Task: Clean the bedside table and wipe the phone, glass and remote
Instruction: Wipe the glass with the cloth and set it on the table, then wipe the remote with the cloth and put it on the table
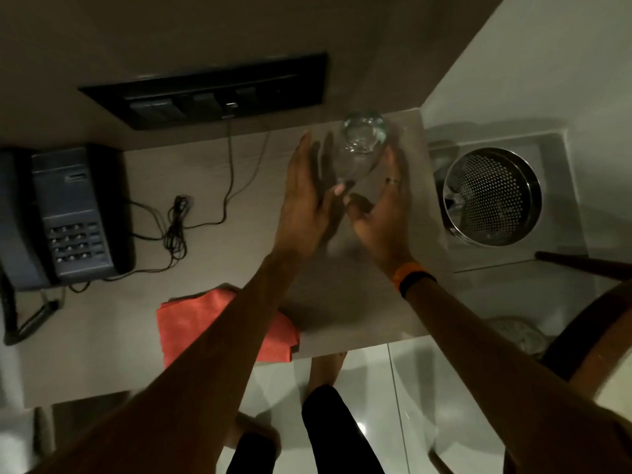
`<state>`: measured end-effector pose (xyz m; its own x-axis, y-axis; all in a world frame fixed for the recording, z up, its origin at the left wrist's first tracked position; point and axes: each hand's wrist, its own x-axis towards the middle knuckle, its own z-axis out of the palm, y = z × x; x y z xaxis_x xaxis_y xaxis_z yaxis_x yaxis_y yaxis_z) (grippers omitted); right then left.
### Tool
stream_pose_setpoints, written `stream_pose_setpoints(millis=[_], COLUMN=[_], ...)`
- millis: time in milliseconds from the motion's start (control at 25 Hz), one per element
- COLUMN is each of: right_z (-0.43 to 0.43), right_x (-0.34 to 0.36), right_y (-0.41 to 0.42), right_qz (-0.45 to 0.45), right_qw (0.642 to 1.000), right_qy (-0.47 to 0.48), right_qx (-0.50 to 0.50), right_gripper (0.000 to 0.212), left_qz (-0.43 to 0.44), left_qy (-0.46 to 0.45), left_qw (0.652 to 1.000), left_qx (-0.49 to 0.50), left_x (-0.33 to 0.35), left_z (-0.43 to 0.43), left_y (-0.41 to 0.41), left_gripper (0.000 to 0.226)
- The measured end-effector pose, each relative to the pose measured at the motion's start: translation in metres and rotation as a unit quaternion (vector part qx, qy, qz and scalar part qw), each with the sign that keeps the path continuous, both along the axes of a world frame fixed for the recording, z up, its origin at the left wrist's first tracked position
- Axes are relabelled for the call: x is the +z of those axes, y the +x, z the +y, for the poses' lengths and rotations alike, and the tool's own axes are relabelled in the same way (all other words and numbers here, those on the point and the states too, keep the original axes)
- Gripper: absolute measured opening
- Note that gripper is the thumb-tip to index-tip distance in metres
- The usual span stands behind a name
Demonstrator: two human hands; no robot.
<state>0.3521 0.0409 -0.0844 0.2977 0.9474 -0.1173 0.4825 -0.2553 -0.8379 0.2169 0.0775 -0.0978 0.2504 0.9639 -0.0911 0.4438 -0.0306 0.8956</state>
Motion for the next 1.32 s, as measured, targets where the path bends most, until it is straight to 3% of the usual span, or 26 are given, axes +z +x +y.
stream_pose_setpoints(millis=[120, 240, 400, 520, 640, 760, 1000, 1080, 1200, 1320], right_z=[-0.036, -0.046, -0.045, -0.063, -0.114, -0.194, -0.366, -0.403, -0.426, -0.428], right_x=[0.012, 0.028, 0.069, 0.104, 0.138, 0.166, 0.185, 0.179, 0.166, 0.157], right_y=[-0.030, -0.087, -0.204, -0.309, -0.420, -0.526, -0.660, -0.686, -0.705, -0.706], right_qz=[-0.154, -0.275, -0.308, -0.320, -0.309, -0.235, -0.152, -0.146, -0.143, -0.097], right_qw=[0.982, 0.936, 0.880, 0.822, 0.750, 0.693, 0.571, 0.546, 0.524, 0.548], right_qy=[0.085, 0.091, 0.116, 0.167, 0.218, 0.267, 0.265, 0.229, 0.203, 0.172], right_qx=[0.061, 0.200, 0.343, 0.440, 0.543, 0.627, 0.762, 0.793, 0.815, 0.813], right_gripper=[0.066, 0.070, 0.081, 0.084, 0.081, 0.078, 0.077, 0.074, 0.069, 0.061], left_qz=[0.191, 0.309, 0.420, 0.456, 0.469, 0.476, 0.434, 0.379, 0.299, 0.250], left_qy=[0.098, 0.118, 0.063, 0.014, -0.016, -0.071, -0.179, -0.222, -0.239, -0.197], left_qw=[0.974, 0.938, 0.875, 0.822, 0.770, 0.700, 0.561, 0.547, 0.573, 0.572], left_qx=[0.070, 0.106, 0.231, 0.341, 0.431, 0.527, 0.682, 0.712, 0.725, 0.756], left_x=[0.012, 0.035, 0.082, 0.119, 0.151, 0.180, 0.205, 0.202, 0.187, 0.179], left_z=[-0.050, -0.092, -0.143, -0.196, -0.270, -0.368, -0.558, -0.589, -0.602, -0.596], left_y=[-0.053, -0.118, -0.224, -0.312, -0.391, -0.459, -0.549, -0.567, -0.581, -0.585], left_gripper=[0.069, 0.074, 0.087, 0.090, 0.086, 0.086, 0.089, 0.089, 0.075, 0.066])
